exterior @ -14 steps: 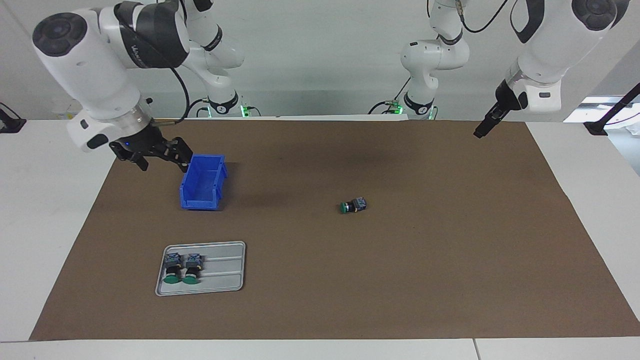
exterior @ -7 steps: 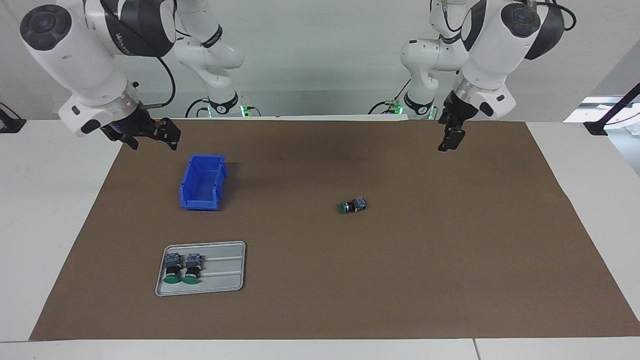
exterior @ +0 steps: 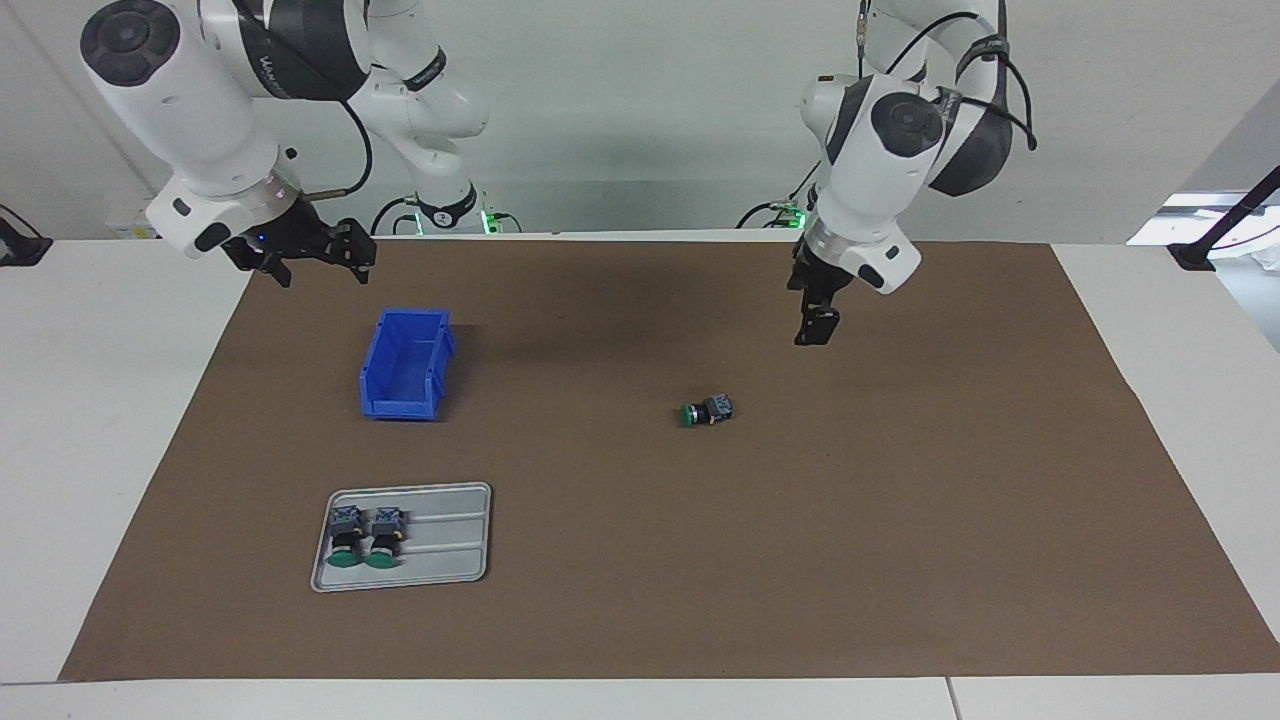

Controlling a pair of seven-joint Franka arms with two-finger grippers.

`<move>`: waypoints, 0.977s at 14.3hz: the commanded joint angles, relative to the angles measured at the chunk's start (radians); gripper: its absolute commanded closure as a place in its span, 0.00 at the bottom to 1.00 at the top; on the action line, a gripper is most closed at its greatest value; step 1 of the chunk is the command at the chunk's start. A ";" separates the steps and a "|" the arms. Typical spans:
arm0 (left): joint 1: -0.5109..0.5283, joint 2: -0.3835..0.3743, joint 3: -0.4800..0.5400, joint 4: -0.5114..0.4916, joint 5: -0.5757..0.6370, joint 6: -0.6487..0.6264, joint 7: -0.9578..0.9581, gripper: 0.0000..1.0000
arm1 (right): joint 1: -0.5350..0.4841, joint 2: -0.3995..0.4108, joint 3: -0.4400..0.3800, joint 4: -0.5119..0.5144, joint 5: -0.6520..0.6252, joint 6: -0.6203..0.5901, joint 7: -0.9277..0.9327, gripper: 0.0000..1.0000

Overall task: Place and press button with both arms
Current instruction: 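Reach the left gripper over the green button on the table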

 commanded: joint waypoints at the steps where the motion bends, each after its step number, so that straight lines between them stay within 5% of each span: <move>1: -0.056 0.112 0.013 0.089 0.004 0.050 -0.086 0.00 | -0.010 -0.023 0.002 -0.034 0.010 0.023 -0.025 0.01; 9: -0.130 0.388 0.018 0.244 0.001 0.151 -0.319 0.01 | -0.016 -0.022 0.002 -0.032 0.010 0.021 -0.026 0.00; 14: -0.131 0.430 0.019 0.246 0.027 0.193 -0.344 0.02 | -0.016 -0.022 0.002 -0.032 0.010 0.021 -0.028 0.00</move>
